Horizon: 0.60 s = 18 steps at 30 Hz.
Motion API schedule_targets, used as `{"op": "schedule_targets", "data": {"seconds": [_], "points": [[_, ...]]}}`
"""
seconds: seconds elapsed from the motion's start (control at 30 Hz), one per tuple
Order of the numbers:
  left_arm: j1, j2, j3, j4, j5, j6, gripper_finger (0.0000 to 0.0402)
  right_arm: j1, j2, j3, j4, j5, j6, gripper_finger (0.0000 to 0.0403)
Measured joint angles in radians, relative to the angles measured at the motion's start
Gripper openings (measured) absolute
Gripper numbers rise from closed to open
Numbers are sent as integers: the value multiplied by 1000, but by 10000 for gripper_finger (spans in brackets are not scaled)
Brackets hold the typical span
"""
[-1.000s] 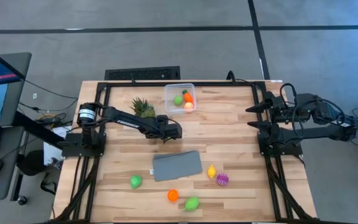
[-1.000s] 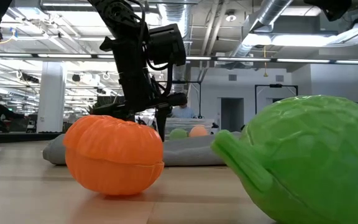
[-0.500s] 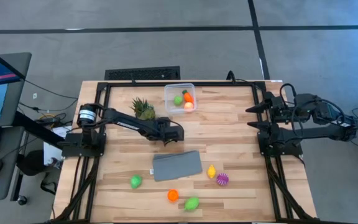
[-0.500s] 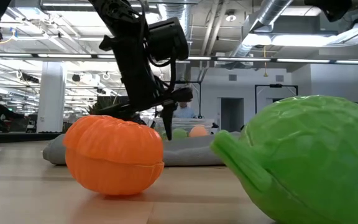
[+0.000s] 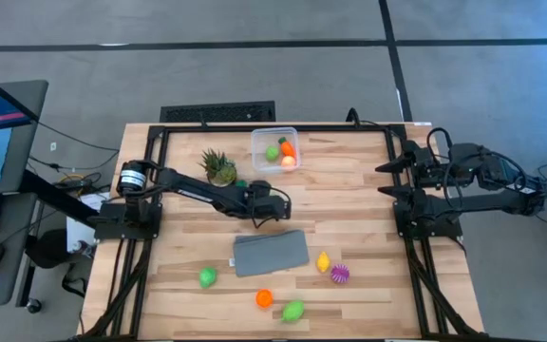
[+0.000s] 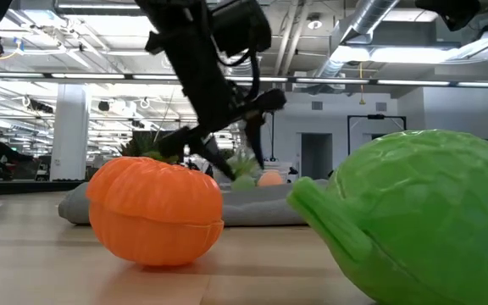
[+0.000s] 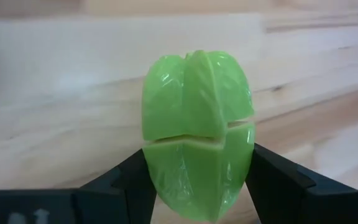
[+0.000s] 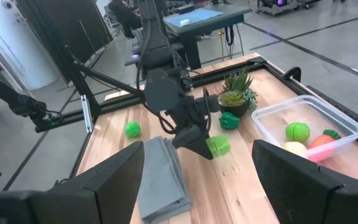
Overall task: Pick and placing Produce into tupperware
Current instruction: Put the starfruit into the bin
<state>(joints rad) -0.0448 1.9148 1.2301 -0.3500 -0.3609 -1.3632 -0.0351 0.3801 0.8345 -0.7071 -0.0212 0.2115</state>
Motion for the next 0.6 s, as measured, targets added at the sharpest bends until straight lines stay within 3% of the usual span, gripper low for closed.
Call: {"op": "schedule_targets", "data": {"seconds": [0.6], "points": [[66,0,211,-55,-45,312,202,0,0,0,-22,0,26,322]]}}
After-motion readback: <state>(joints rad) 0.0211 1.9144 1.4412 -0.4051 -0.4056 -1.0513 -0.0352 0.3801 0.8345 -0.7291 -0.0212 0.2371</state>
